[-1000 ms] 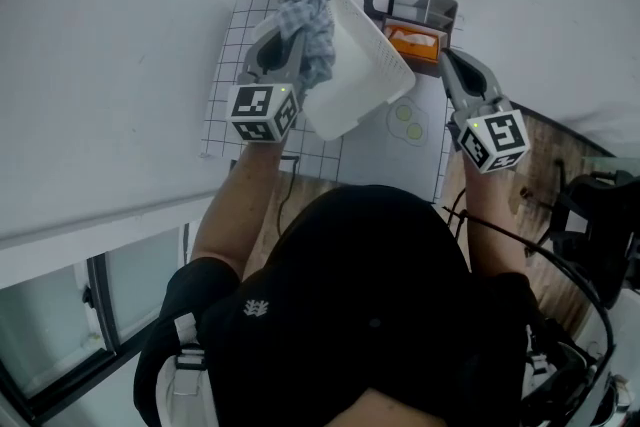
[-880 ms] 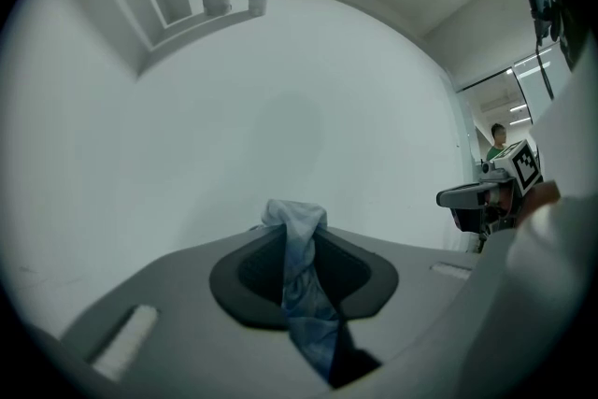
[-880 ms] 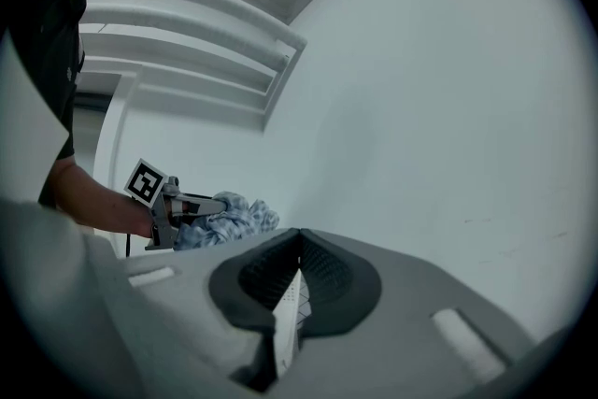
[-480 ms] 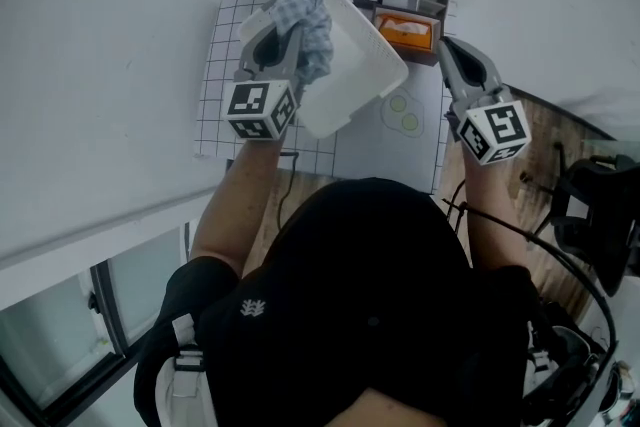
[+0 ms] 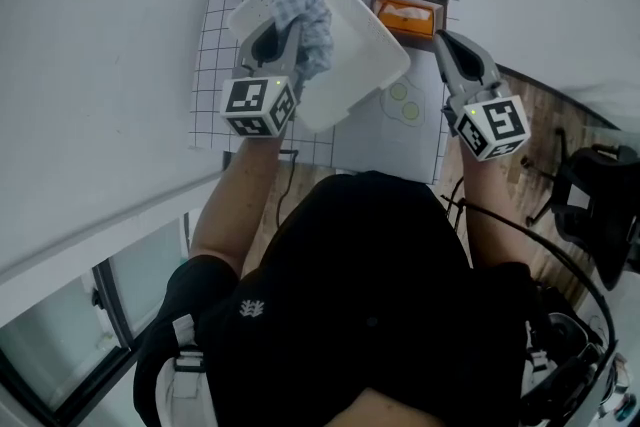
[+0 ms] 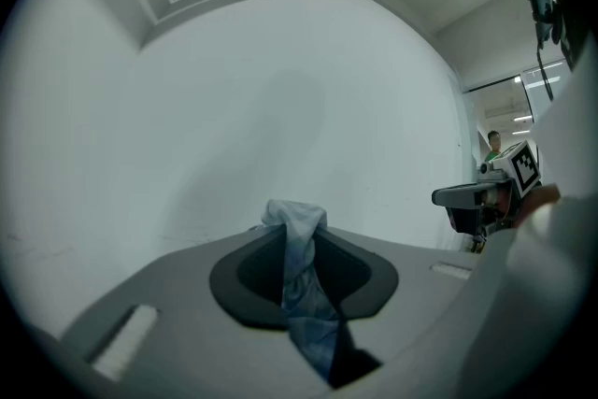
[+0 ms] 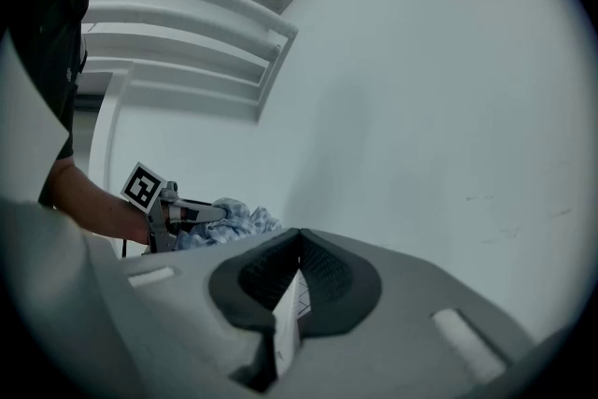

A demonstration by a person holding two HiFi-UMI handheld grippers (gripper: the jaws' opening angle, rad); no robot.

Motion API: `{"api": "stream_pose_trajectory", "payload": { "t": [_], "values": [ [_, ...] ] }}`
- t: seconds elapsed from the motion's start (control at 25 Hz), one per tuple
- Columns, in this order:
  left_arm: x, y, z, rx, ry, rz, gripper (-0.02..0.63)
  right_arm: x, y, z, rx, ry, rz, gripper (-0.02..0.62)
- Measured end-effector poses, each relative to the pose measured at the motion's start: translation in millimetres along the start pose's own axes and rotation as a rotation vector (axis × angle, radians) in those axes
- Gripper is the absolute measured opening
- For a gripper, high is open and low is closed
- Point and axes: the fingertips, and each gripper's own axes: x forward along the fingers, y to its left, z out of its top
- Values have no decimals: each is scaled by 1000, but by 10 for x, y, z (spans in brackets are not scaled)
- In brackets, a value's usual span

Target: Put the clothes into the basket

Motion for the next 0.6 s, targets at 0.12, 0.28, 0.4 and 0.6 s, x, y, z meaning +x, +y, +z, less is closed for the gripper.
{"api": "stream_pose_trajectory", "payload": {
  "t": [0.12,0.28,0.4,0.6],
  "values": [
    [41,-3,-73,-9,8,-2,69,30,7,-49,0,7,5,2],
    [119,-15,-149,-16,15,-5,70,56,-34,-109,6,11,2,2],
    [201,-35,-220,-23,24,-8,70,84,-85,-187,17,15,-2,2],
    [297,-79,-354,-40,41,-11,71,150,-133,-353,50,31,-1,2]
  ]
}}
